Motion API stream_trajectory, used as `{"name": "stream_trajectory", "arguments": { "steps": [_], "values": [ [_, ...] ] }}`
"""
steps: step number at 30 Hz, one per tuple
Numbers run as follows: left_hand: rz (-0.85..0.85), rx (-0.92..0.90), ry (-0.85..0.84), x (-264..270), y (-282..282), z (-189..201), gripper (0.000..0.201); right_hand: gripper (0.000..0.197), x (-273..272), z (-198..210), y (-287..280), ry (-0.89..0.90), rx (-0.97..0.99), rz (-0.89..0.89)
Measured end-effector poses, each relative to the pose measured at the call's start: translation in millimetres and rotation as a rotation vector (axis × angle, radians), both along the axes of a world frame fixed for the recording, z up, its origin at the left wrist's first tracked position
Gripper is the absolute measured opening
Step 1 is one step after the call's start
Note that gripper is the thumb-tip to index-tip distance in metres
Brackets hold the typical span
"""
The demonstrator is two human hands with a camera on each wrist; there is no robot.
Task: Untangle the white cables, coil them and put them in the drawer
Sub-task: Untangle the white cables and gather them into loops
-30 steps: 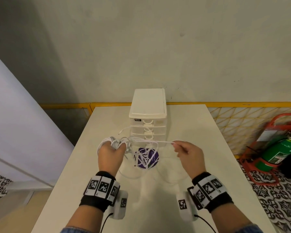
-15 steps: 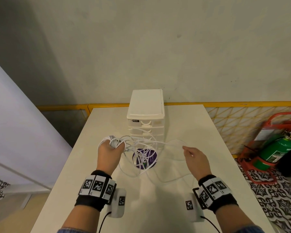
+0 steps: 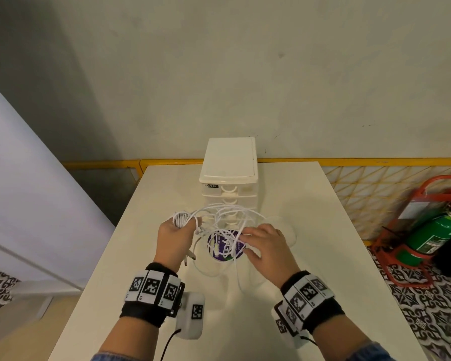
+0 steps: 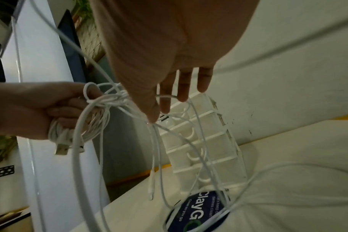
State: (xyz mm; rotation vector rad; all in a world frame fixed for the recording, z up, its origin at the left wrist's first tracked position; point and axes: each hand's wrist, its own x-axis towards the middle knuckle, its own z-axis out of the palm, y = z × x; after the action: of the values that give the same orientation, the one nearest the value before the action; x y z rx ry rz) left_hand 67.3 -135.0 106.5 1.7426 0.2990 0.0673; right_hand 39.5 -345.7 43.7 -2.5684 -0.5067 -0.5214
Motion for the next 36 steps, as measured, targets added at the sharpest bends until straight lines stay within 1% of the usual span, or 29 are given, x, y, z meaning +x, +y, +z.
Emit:
{"name": "stream_trajectory", "arguments": {
  "steps": [1, 2, 4, 5, 6, 9, 10, 12, 14, 16, 19, 21, 24, 26, 29, 32, 34, 36],
  "values": [
    [0.025, 0.005, -0.012, 0.8, 2.3, 0.1, 0.025, 0.019, 0.8, 0.7, -3.7, 0.009, 0.015, -0.026],
    [0.057, 0.012, -0.021, 2.2, 6.6, 0.0, 0.024, 0.016, 1.5, 2.4, -9.6, 0.041, 0.043, -0.059],
    [0.111, 0.011, -0.018, 4.2, 15.0, -1.1, 0.024, 0.032, 1.6, 5.6, -21.1, 0.118, 0.11, -0.096],
    [0.117, 0.01, -0.015, 4.8, 17.2, -2.1, 0.025, 0.036, 1.5, 8.1, -24.1, 0.126, 0.153, -0.099],
    [0.11, 0.012, -0.016, 4.7, 16.8, -2.6, 0.025, 0.035, 1.0, 11.1, -25.2, 0.132, 0.197, -0.097],
    [0.079, 0.025, -0.04, 3.7, 9.4, -3.2, 0.024, 0.014, -0.5, 15.4, -19.1, 0.175, 0.346, -0.1],
    [0.062, 0.02, -0.041, 3.7, 7.5, -2.9, 0.024, 0.011, -0.9, 16.1, -17.1, 0.17, 0.402, -0.111],
    [0.02, -0.008, -0.026, 3.6, 6.6, -2.9, 0.028, 0.016, -1.7, 18.3, -15.1, 0.149, 0.514, -0.132],
    [-0.033, -0.09, 0.002, 1.6, 5.1, -3.0, 0.03, 0.02, -1.2, 21.1, -13.4, 0.176, 0.598, -0.129],
    [-0.09, -0.201, 0.024, -1.8, 1.2, -3.0, 0.03, 0.013, -0.6, 22.8, -10.6, 0.23, 0.642, -0.121],
    [-0.147, -0.297, 0.037, -4.3, -3.9, -3.5, 0.023, 0.009, -1.4, 24.9, -7.5, 0.309, 0.681, -0.087],
    [-0.173, -0.325, 0.028, -4.1, -5.9, -3.6, 0.021, 0.011, -1.8, 24.8, -7.4, 0.397, 0.632, -0.064],
    [-0.204, -0.346, 0.013, -5.4, -11.4, -3.1, 0.022, 0.013, -5.2, 23.4, -5.7, 0.566, 0.498, -0.026],
    [-0.227, -0.404, 0.016, -7.9, -15.6, -2.6, 0.024, 0.013, -7.8, 21.3, -2.0, 0.624, 0.524, -0.013],
    [-0.249, -0.523, 0.042, -9.1, -17.5, -2.1, 0.026, 0.017, -8.9, 21.8, 2.6, 0.591, 0.556, 0.015],
    [-0.276, -0.588, 0.047, -9.1, -16.5, -0.8, 0.026, 0.019, -10.5, 24.6, 2.9, 0.587, 0.564, 0.065],
    [-0.296, -0.614, 0.044, -9.4, -16.9, -0.6, 0.024, 0.02, -11.1, 25.1, 5.4, 0.626, 0.624, 0.086],
    [-0.311, -0.629, 0.042, -9.4, -18.1, -1.0, 0.024, 0.017, -11.1, 24.4, 9.7, 0.633, 0.708, 0.094]
  ]
}}
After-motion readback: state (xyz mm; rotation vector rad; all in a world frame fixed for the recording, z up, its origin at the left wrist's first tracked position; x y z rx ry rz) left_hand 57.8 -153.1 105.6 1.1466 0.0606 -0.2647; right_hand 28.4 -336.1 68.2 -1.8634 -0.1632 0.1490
